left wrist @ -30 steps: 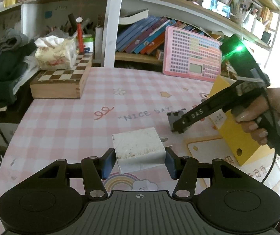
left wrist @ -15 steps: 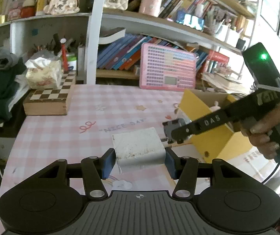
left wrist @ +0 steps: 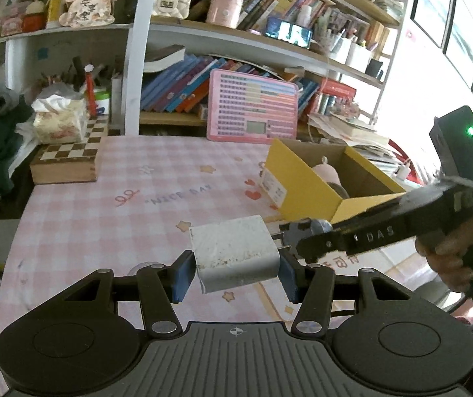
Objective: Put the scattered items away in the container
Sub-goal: 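Lift and carry the white block and grey toy car toward the yellow box with both tools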
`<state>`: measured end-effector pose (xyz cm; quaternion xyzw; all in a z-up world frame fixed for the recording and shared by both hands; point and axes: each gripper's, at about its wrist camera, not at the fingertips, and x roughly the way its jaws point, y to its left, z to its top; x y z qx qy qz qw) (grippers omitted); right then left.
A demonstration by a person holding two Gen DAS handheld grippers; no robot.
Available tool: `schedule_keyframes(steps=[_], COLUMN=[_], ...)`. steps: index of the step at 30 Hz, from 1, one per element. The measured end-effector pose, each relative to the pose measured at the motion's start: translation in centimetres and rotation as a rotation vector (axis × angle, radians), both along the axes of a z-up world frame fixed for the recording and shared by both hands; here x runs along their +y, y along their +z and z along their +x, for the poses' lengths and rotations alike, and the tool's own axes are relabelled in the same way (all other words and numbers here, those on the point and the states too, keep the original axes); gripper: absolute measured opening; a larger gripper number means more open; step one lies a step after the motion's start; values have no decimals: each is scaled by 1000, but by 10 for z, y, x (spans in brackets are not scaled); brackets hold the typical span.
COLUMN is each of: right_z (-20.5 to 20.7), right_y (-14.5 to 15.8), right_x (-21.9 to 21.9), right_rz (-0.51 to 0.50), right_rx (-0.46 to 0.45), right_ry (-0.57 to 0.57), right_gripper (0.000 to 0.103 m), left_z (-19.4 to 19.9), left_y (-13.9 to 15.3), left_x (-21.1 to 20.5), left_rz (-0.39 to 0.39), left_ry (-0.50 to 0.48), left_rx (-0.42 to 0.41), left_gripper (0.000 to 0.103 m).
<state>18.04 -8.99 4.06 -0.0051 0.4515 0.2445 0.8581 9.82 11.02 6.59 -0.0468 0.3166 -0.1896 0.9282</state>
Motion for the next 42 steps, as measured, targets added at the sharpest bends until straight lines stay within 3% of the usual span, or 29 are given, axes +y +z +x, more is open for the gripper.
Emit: schedule_keyframes(steps=[9,25,42], right_z=[-47,-100,-121], right_y=[-9,-14,-16], right_x=[-4,-25,-71], right_rz=[-47,-66,-95], right_rx=[-83,-75,-50], right_ry=[-86,-233,-376], right_gripper=[40,40,40], left_z=[-15,-28,-12], left_y=[-1,-11,-13], left_x=[-4,-29,-82], left_rz=[10,-5,-5], left_ry=[-27,-167,-326], left_rx=[3,25,38], left_gripper=[53,53,53])
